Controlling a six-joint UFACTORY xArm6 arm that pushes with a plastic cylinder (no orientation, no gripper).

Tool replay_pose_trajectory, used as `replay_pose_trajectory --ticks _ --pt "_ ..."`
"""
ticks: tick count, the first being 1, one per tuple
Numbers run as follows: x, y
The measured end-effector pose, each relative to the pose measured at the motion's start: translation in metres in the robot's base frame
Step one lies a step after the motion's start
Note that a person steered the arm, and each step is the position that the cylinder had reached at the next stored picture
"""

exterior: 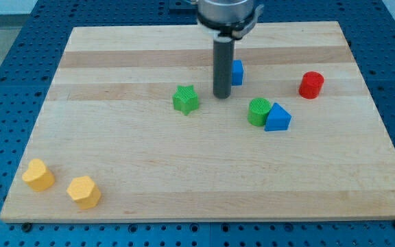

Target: Move the blue cube vertically to the top side of the green star

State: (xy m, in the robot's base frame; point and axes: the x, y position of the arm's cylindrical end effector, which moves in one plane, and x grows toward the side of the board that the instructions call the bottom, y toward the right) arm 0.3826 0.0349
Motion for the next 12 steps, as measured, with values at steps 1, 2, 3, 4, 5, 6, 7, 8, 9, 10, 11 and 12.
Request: replay_pose_trajectory --ticks 1,2,3,4,5,6,7,8,9,10,11,12 --pt "-0.025 -0.025" --pt "0.006 -0.028" --pt "-0.009 -0.004" --pt "-0.021 0.031" --pt "-0.026 0.034" --pt "-0.054 0.042" --pt "-0.099 -0.014" --pt "-0.087 0.031" --pt "-0.101 0.069" --pt "-0.149 0.008" --pt "-0.168 -0.116" --pt "-0.155 -0.146"
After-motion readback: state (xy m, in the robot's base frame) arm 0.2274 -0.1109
